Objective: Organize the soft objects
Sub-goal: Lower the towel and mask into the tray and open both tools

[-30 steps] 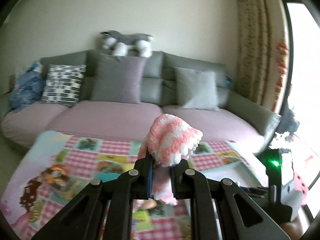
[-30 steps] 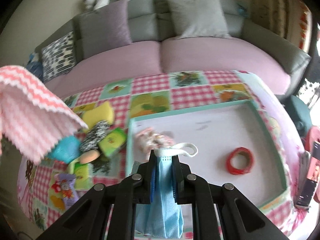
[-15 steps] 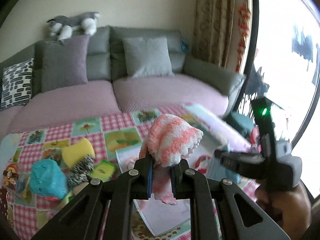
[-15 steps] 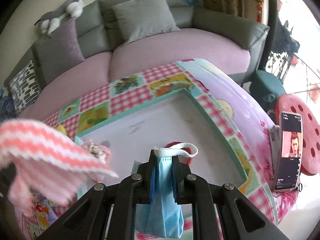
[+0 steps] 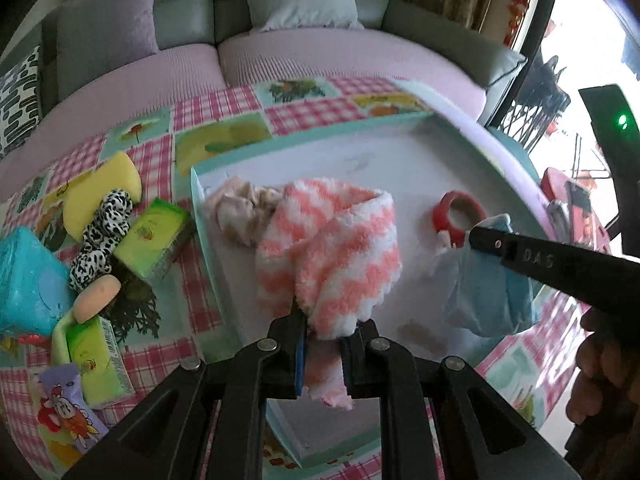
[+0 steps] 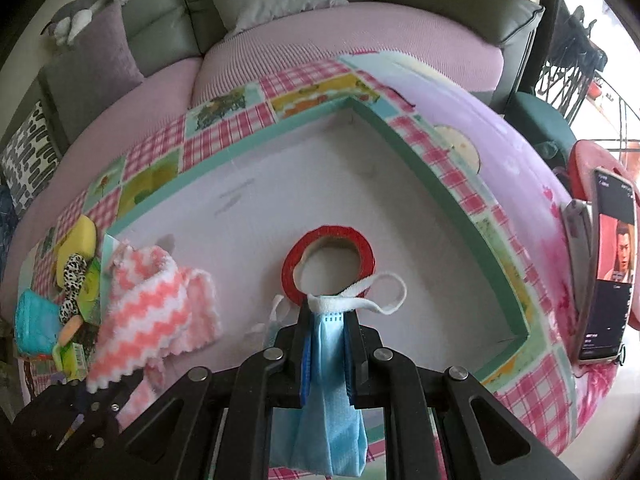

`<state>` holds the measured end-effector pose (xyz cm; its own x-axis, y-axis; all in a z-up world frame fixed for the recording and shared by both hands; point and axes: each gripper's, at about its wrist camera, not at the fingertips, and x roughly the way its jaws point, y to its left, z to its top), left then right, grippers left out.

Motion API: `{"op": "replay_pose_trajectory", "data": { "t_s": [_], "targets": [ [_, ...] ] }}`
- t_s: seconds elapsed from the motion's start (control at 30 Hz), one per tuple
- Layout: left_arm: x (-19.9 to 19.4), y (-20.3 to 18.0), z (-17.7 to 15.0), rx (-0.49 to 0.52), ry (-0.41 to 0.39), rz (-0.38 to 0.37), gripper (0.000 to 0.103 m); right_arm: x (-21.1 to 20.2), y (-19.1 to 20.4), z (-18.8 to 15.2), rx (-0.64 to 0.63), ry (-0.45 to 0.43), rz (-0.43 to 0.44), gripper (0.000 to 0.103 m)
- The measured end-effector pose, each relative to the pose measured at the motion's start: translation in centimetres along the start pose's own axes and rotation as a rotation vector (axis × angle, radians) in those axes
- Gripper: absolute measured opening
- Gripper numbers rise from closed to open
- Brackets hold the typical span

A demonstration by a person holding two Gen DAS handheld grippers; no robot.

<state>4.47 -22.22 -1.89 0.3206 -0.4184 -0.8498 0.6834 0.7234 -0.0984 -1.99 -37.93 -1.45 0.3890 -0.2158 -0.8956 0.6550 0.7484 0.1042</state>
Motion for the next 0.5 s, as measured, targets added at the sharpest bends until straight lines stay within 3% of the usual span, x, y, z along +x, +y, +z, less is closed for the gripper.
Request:
{"op": "replay_pose_trajectory", "data": {
  "t_s": [0.23,0.5],
  "targets": [
    [1.8,-0.1,-0.3,0.004,0.061,0.011,0.015,0.9,-0.2,-0.2,0.014,0.026,0.006,0.014],
    [2.3,-0.1,-0.2,0.017,0.074,0.022,0.017,1.0,-0.2,0.1,0.016,0.029,0.005,0.014]
  ]
}}
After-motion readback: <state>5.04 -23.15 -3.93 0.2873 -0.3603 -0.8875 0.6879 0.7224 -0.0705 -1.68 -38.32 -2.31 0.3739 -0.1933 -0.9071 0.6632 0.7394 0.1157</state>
